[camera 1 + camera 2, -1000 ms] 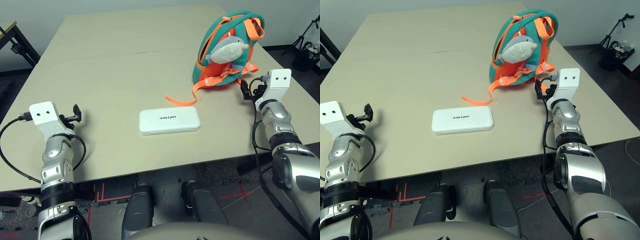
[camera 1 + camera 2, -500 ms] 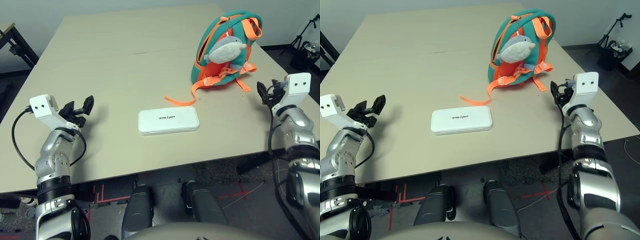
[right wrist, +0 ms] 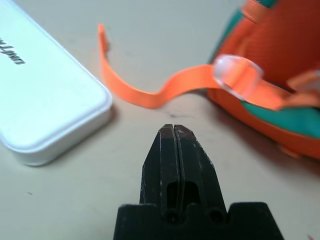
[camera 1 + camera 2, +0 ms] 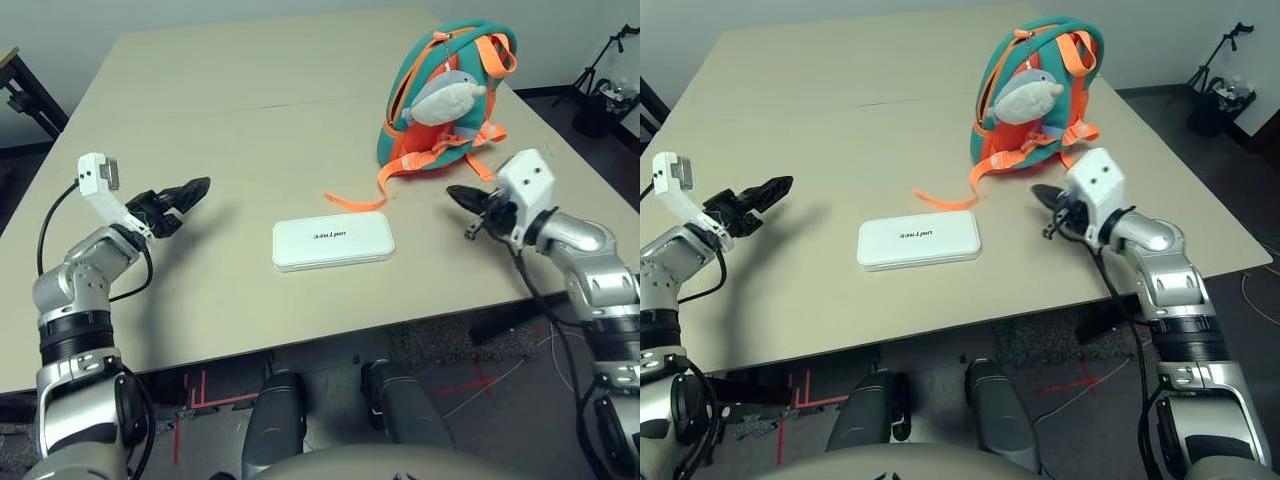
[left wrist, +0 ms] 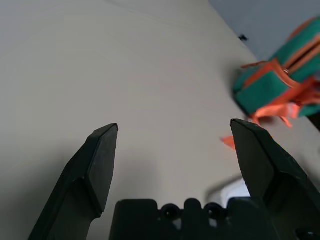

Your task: Put the pencil case into the backpack and zip it.

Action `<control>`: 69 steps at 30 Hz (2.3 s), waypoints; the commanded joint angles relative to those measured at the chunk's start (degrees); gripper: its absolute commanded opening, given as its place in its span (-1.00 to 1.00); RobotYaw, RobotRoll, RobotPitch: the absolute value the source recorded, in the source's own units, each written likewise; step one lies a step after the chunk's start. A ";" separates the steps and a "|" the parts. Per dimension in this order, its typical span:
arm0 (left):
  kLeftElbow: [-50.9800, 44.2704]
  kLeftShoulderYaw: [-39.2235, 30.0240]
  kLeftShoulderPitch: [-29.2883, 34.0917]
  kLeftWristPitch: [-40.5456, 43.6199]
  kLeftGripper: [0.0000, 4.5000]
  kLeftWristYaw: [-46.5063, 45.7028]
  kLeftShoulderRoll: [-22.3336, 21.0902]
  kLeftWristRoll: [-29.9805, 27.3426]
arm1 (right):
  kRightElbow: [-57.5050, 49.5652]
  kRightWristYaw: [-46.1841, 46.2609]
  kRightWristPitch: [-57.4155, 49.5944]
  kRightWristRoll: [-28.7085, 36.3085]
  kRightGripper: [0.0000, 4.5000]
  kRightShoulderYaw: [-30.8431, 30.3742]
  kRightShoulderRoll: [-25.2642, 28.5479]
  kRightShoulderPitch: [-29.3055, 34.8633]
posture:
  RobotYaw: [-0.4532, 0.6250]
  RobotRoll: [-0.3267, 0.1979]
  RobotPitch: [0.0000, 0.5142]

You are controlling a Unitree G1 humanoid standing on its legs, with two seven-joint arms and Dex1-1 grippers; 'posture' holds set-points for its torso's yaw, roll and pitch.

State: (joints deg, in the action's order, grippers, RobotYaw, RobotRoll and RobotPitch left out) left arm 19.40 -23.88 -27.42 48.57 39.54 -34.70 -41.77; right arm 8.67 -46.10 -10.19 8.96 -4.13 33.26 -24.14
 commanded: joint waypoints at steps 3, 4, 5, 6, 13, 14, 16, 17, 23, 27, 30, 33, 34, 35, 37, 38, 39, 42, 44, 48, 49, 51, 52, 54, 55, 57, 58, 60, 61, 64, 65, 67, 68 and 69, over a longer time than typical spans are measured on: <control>1.22 3.40 -1.77 11.12 1.00 7.23 -2.45 -3.61 | 4.45 -2.96 1.71 -3.58 -0.99 -4.31 -0.53 -2.78 | -0.35 0.25 -0.55; 1.31 4.51 -2.02 12.43 1.00 8.72 -3.21 -3.47 | 5.42 -3.69 2.56 -4.66 -0.99 -5.36 -0.37 -3.40 | -0.34 0.25 -0.55; 1.49 5.45 -2.19 12.94 1.00 9.86 -3.84 -3.06 | 6.33 -4.17 3.39 -5.67 -0.99 -6.20 -0.18 -3.85 | -0.34 0.25 -0.55; 1.97 6.03 -2.50 13.58 1.00 10.41 -4.28 -2.75 | 7.29 -4.39 4.11 -6.51 -0.99 -6.79 -0.10 -4.27 | -0.34 0.25 -0.56; 6.97 7.87 -4.80 16.96 1.00 16.66 -6.00 -3.46 | 11.63 -5.87 6.92 -10.03 -0.99 -8.64 -0.36 -6.29 | -0.34 0.25 -0.57; 7.76 8.10 -5.15 18.04 1.00 18.02 -6.22 -3.85 | 11.91 -6.03 7.53 -10.79 -0.99 -9.09 -0.27 -6.29 | -0.34 0.25 -0.58; 8.88 8.85 -5.73 19.21 1.00 20.95 -6.54 -3.99 | 12.45 -6.15 8.43 -11.78 -0.99 -9.62 -0.21 -6.33 | -0.35 0.25 -0.59; 9.66 9.18 -6.13 20.66 1.00 22.24 -6.65 -4.27 | 12.61 -6.15 8.57 -11.86 -0.99 -9.65 -0.31 -6.36 | -0.34 0.25 -0.59; 10.91 15.20 -6.58 22.91 1.00 27.51 -7.34 -1.82 | 13.22 -6.36 9.00 -12.08 -0.99 -9.51 -0.89 -6.81 | -0.35 0.25 -0.59; 13.21 19.43 -7.24 22.74 1.00 30.02 -7.36 0.20 | 13.15 -6.26 8.99 -12.15 -0.99 -9.40 -1.14 -7.16 | -0.37 0.25 -0.59; 14.68 20.89 -8.06 23.38 1.00 31.49 -7.28 0.89 | 12.93 -6.34 8.95 -12.08 -0.99 -9.27 -1.12 -7.13 | -0.37 0.25 -0.59; 15.71 23.25 -8.74 23.77 1.00 32.89 -7.32 2.13 | 12.95 -6.30 9.09 -12.12 -0.99 -9.22 -1.04 -6.96 | -0.37 0.25 -0.59; 16.33 24.04 -8.79 22.75 1.00 33.09 -7.07 3.08 | 12.97 -6.22 9.19 -12.11 -0.99 -9.20 -1.08 -6.93 | -0.36 0.25 -0.59; 17.12 24.52 -8.93 21.65 1.00 33.10 -6.70 4.00 | 12.97 -6.12 9.24 -12.10 -0.99 -9.18 -1.17 -6.93 | -0.36 0.25 -0.59; 19.02 25.29 -9.54 20.18 1.00 33.20 -5.81 5.42 | 12.84 -6.03 9.19 -12.06 -0.99 -9.24 -1.42 -6.95 | -0.36 0.25 -0.59; 20.04 25.41 -10.06 20.14 1.00 33.10 -5.29 5.83 | 12.77 -5.99 9.12 -12.08 -0.99 -9.31 -1.56 -6.98 | -0.36 0.25 -0.59; 21.02 25.69 -10.49 19.64 1.00 33.25 -4.87 6.35 | 12.73 -5.96 9.10 -12.11 -0.99 -9.36 -1.65 -7.00 | -0.36 0.25 -0.59; 22.98 26.32 -11.51 18.48 1.00 33.91 -4.01 7.80 | 12.71 -5.94 9.13 -12.20 -0.99 -9.36 -1.82 -7.04 | -0.37 0.25 -0.59; 23.95 26.53 -12.01 17.81 1.00 34.30 -3.77 8.66 | 12.68 -6.02 9.09 -12.22 -0.99 -9.26 -1.88 -7.10 | -0.37 0.25 -0.59; 24.37 28.47 -11.42 12.20 1.00 35.72 -3.63 12.16 | 12.06 -6.17 8.90 -12.15 -0.99 -9.14 -1.67 -6.52 | -0.38 0.25 -0.58; 24.20 28.98 -11.14 11.35 1.00 36.19 -3.62 12.80 | 11.84 -6.26 8.79 -12.13 -0.99 -9.18 -1.58 -6.25 | -0.38 0.25 -0.57; 24.55 29.20 -11.10 10.97 1.00 36.78 -3.52 13.47 | 11.59 -6.38 8.76 -12.29 -0.99 -9.31 -1.35 -5.87 | -0.38 0.25 -0.57; 24.86 29.06 -11.20 10.89 1.00 36.88 -3.46 13.69 | 11.60 -6.41 8.86 -12.48 -0.99 -9.43 -1.20 -5.76 | -0.38 0.25 -0.57; 25.58 28.71 -11.44 10.53 1.00 37.06 -3.40 14.10 | 11.63 -6.84 8.95 -12.75 -0.99 -9.76 -0.94 -5.60 | -0.38 0.25 -0.56; 26.14 28.20 -11.77 10.97 1.00 36.80 -3.31 14.07 | 11.46 -7.19 8.86 -12.81 -0.99 -9.91 -0.93 -5.49 | -0.37 0.25 -0.56; 26.92 27.70 -12.18 11.73 1.00 36.94 -3.26 14.10 | 11.00 -7.70 8.53 -12.78 -0.99 -10.03 -1.04 -5.30 | -0.37 0.25 -0.56; 27.05 27.65 -12.25 12.13 1.00 37.07 -3.29 14.15 | 10.80 -7.84 8.39 -12.77 -0.99 -10.02 -1.09 -5.21 | -0.37 0.25 -0.56; 27.14 27.62 -12.33 13.58 1.00 37.35 -3.34 14.01 | 10.79 -8.11 8.37 -12.99 -0.99 -10.13 -1.14 -5.13 | -0.37 0.25 -0.56; 27.12 27.64 -12.34 14.21 1.00 37.60 -3.35 13.87 | 10.92 -8.18 8.46 -13.18 -0.99 -10.22 -1.16 -5.13 | -0.37 0.25 -0.56; 27.32 27.61 -12.36 15.35 1.00 37.97 -3.40 13.86 | 11.03 -8.35 8.58 -13.47 -0.99 -10.35 -1.21 -5.08 | -0.37 0.25 -0.56; 27.50 27.70 -12.35 15.63 1.00 38.10 -3.44 13.99 | 11.02 -8.43 8.60 -13.50 -0.99 -10.42 -1.22 -5.06 | -0.37 0.25 -0.56; 27.74 28.00 -12.33 16.13 1.00 38.40 -3.47 14.20 | 11.10 -8.62 8.66 -13.56 -0.99 -10.64 -1.27 -5.10 | -0.36 0.25 -0.57; 27.96 28.07 -12.38 16.64 1.00 38.40 -3.42 14.21 | 11.21 -8.73 8.72 -13.61 -0.99 -10.79 -1.29 -5.15 | -0.36 0.25 -0.57; 28.23 28.23 -12.43 16.86 1.00 38.46 -3.37 14.34 | 11.35 -8.87 8.82 -13.69 -0.99 -10.99 -1.28 -5.22 | -0.36 0.25 -0.56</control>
State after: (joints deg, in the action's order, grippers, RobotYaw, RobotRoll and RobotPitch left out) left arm 45.91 2.87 -40.31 63.85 78.26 -38.16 -29.23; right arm 20.22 -54.40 -1.60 -3.78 -14.39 31.99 -29.95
